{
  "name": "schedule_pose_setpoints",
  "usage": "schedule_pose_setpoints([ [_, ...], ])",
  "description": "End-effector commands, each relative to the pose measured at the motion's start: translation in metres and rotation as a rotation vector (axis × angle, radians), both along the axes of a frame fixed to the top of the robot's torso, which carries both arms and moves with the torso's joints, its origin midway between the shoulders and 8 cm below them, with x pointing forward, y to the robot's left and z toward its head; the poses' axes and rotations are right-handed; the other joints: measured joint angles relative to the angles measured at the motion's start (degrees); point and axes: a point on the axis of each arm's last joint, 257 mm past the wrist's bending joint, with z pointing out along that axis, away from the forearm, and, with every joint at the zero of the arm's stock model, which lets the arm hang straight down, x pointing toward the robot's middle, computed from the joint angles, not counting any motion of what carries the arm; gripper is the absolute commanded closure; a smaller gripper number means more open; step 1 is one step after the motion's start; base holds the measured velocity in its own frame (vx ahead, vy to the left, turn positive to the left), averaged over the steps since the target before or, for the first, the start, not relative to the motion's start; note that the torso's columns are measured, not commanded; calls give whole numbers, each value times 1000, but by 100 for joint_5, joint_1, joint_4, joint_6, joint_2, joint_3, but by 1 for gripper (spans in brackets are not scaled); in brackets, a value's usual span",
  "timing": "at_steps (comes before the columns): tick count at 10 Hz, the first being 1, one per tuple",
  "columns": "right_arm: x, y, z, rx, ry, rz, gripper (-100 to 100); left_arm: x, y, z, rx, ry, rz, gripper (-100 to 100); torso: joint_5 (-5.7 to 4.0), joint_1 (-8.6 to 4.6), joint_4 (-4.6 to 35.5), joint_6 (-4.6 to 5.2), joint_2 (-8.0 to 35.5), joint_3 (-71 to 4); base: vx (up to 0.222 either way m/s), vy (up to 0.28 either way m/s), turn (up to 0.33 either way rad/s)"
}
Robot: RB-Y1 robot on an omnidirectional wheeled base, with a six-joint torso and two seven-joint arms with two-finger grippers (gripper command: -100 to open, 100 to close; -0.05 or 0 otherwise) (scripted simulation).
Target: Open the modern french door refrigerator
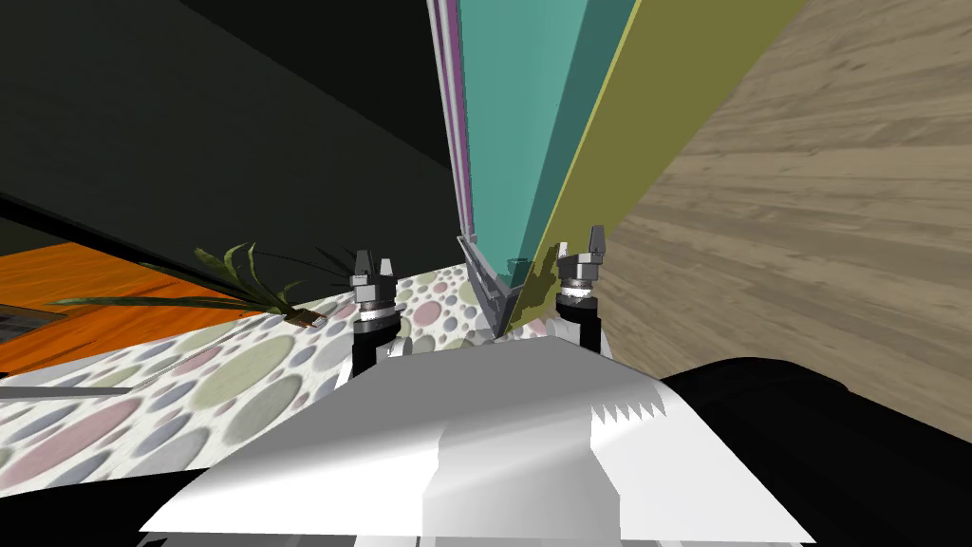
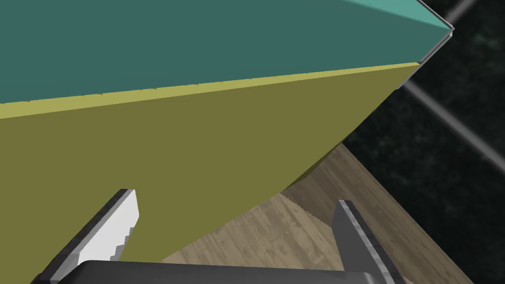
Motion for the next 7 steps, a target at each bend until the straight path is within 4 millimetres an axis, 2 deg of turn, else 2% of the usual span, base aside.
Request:
schedule_pose_setpoints([
  [1,0,0,0,0,0,0,0,0,0,0,0,0,0,0,0,0,235,0,232,-467,0,0,0],
  [7,0,0,0,0,0,0,0,0,0,0,0,0,0,0,0,0,2691,0,2693,-5381,0,0,0],
])
